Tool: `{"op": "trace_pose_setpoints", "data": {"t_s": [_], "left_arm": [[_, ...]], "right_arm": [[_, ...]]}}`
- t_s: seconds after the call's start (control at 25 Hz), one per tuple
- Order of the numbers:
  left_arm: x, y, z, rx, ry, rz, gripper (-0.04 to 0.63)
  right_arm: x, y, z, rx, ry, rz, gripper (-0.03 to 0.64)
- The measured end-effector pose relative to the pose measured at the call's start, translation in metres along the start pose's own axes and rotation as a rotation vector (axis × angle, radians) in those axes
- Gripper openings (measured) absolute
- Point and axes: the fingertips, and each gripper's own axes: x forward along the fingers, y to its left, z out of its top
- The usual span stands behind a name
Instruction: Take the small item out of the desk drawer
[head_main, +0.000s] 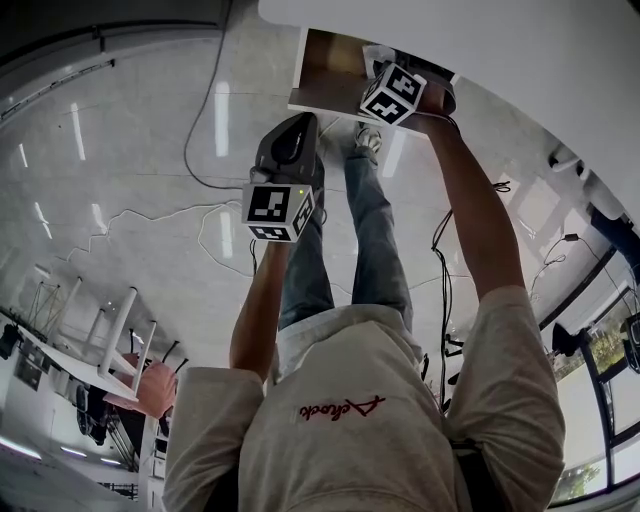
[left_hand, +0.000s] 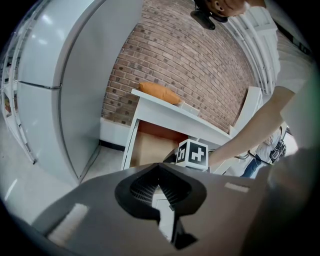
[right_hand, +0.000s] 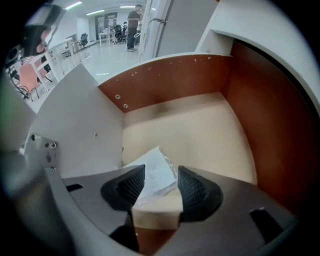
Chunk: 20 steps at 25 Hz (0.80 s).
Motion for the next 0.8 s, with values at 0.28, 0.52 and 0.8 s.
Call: {"op": "trace_pose_setpoints", "data": {"t_s": [0.28,0.52,0.8], "left_arm": [[-0.001,0.004,-0.006,-0.002,0.009,0.007,0.009],[0.0,0.007,-0.008,-0.009,0.014,0.01,0.009],[0.001,0.013,-0.011,-0.012,0.016,0.013,0.009]], "right_arm": [[0.014,-0.003,-0.007,-0.039,0.031,-0.005,0.173],[0.016,-0.004,-0.004,-0.077,0.031,-0.031,0.12],[0.016,-0.005,-0.001,-0.072,0.026,-0.048,0.04]]}}
